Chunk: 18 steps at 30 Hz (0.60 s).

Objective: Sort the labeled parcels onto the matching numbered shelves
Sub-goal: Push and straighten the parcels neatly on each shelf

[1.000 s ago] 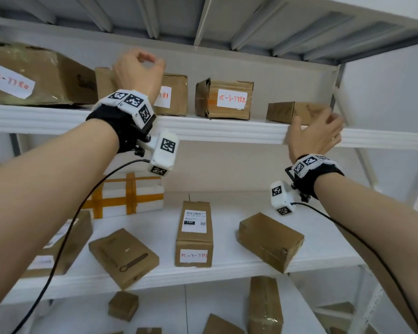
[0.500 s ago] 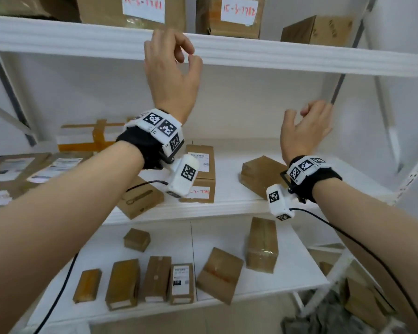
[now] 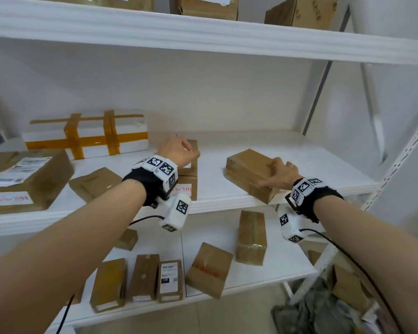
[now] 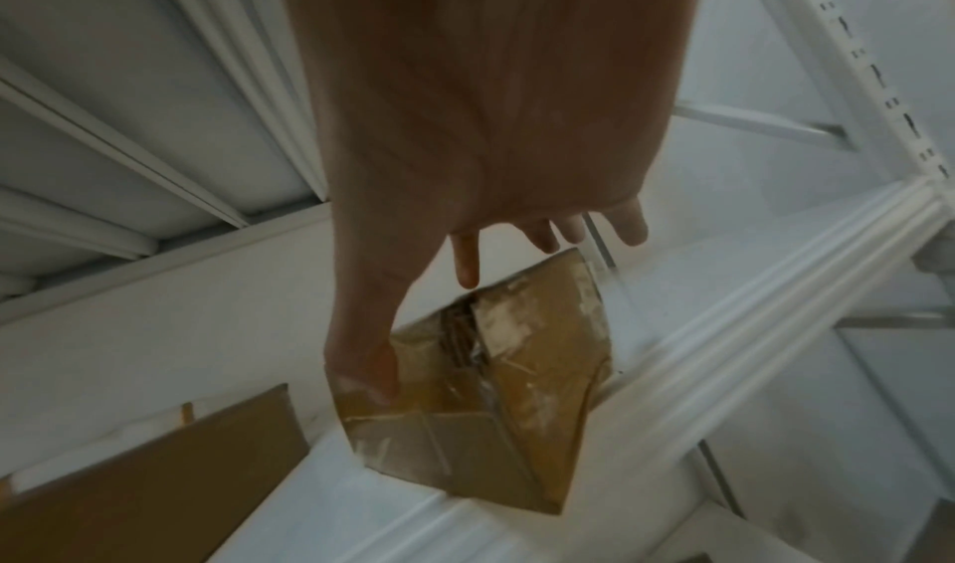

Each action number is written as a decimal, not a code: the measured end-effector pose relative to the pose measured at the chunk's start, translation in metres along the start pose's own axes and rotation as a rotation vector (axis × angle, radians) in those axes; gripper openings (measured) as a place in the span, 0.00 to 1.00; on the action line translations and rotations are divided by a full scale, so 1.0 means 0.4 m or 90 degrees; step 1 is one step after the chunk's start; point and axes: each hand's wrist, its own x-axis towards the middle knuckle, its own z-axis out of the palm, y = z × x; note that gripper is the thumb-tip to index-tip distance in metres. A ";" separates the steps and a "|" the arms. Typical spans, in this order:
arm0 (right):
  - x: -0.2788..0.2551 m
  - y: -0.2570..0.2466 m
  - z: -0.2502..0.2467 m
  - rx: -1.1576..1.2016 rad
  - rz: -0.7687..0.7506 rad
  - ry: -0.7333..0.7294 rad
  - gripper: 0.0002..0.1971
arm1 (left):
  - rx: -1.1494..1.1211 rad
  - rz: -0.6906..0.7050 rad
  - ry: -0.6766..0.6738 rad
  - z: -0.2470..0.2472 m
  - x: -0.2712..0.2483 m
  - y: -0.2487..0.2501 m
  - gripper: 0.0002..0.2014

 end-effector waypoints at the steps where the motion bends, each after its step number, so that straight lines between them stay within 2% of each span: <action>1: 0.009 0.005 0.004 -0.009 0.000 -0.004 0.41 | 0.024 -0.020 -0.005 0.011 0.006 -0.012 0.13; 5: 0.049 0.010 0.002 0.022 0.018 0.010 0.35 | 0.053 -0.104 -0.037 0.029 0.030 -0.042 0.23; 10: 0.098 -0.010 0.012 0.118 0.129 0.177 0.40 | 0.032 -0.164 -0.053 0.041 0.065 -0.071 0.27; 14: 0.131 -0.021 0.023 0.082 0.214 0.218 0.45 | -0.041 -0.176 -0.048 0.052 0.071 -0.085 0.23; 18: 0.141 -0.051 0.027 0.041 0.263 0.197 0.49 | -0.116 -0.173 -0.026 0.040 0.068 -0.103 0.11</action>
